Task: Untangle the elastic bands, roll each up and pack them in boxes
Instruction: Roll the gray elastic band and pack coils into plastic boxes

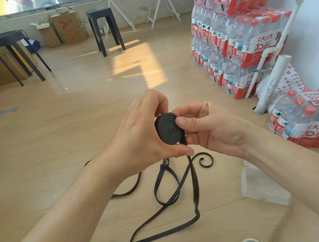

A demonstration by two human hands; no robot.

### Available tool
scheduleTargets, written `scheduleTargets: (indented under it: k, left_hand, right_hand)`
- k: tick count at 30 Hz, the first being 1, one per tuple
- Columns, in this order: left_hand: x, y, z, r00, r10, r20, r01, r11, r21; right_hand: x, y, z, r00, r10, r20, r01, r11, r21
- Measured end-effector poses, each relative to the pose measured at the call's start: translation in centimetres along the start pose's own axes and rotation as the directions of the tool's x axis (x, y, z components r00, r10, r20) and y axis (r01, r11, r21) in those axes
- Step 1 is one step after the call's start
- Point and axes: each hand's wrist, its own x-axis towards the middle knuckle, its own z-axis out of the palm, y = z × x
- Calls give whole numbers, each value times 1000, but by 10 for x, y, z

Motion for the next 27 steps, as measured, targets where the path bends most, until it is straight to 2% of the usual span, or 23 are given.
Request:
scheduleTargets:
  k: [6, 9, 12, 15, 18, 22, 27]
  left_hand:
    - [0, 6, -15, 975, 100, 200, -63, 981, -185]
    - [-1, 8, -22, 989, 70, 128, -37, 969, -242]
    - [-2, 10, -22, 991, 120, 52, -110, 980, -167]
    - [-1, 5, -28, 997, 66, -35, -68, 995, -73]
    - [0, -2, -37, 995, -57, -77, 54, 998, -33]
    - [0, -5, -34, 993, -110, -40, 111, 994, 6]
    - [0, -6, -32, 997, -81, 21, 78, 989, 125]
  right_hand:
    - [0, -1, -8, 995, -3, 96, 3, 1000, -2]
    - [-1, 1, -11, 971, 60, 230, -61, 998, 1]
    - [-1, 2, -8, 957, 92, 275, -72, 994, -81]
    - [-2, -2, -5, 965, 139, 220, -97, 977, -192]
    - [-4, -4, -3, 975, 159, 155, -128, 973, -192]
    - [-2, 1, 4, 994, 97, 45, -88, 981, -175]
    - [-3, 3, 10, 999, 10, -46, -23, 956, -291]
